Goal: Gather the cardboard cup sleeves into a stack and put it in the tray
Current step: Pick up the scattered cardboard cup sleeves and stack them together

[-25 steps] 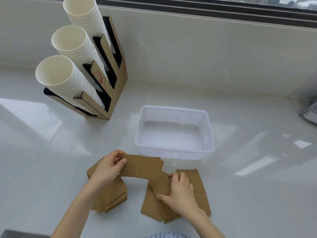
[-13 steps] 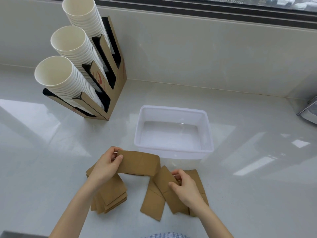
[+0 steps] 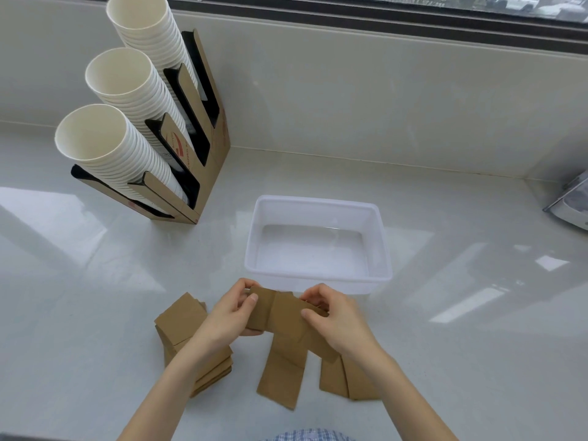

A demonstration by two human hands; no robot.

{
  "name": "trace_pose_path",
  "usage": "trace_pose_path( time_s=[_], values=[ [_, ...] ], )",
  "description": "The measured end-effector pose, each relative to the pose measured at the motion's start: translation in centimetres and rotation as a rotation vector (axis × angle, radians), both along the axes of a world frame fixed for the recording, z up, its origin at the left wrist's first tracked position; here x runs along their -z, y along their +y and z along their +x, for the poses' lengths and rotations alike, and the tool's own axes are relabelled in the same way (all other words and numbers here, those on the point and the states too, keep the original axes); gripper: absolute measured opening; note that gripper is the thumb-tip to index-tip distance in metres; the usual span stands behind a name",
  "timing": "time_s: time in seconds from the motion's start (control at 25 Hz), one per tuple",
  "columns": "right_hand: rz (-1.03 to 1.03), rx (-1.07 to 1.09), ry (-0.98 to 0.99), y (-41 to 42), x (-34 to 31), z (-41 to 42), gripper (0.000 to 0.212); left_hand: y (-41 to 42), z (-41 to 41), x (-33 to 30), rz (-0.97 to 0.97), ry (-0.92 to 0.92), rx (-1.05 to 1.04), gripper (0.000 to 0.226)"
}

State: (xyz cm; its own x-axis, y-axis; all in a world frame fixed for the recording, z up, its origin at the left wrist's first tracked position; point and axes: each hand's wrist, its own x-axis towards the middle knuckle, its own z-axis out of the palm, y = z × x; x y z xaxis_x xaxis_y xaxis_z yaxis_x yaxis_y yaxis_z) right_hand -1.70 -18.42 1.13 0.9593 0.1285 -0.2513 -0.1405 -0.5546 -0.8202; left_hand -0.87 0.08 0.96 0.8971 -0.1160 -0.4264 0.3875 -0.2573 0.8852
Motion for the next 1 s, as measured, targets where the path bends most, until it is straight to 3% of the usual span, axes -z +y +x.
trace_pose_path(
  time_s=[0.2, 0.6, 0.76, 0.92, 1.0],
  values=[
    [-0.133, -0.047, -0.112, 1.4, -0.3, 0.4, 0.022, -1.4, -0.5, 0.6, -0.088, 0.023, 0.007, 0.015],
    [-0.121, 0.079, -0.160, 0.0, 1.1, -0.4, 0.019, -1.5, -0.9, 2.1, -0.062, -0.032, -0.013, 0.023],
    [-0.190, 0.238, -0.071, -2.9, 2.7, -1.3, 0.022, -1.2, -0.7, 2.5, -0.039, -0.024, -0.027, 0.023],
    [-0.557, 0.236, 0.229, -4.5, 4.1, -2.5, 0.062, -1.2, -0.5, 2.8, -0.015, -0.017, -0.077, 0.014],
    [-0.657, 0.230, 0.293, -4.5, 4.2, -2.8, 0.066, -1.2, -0.5, 2.9, 0.001, -0.019, -0.086, 0.016]
  ],
)
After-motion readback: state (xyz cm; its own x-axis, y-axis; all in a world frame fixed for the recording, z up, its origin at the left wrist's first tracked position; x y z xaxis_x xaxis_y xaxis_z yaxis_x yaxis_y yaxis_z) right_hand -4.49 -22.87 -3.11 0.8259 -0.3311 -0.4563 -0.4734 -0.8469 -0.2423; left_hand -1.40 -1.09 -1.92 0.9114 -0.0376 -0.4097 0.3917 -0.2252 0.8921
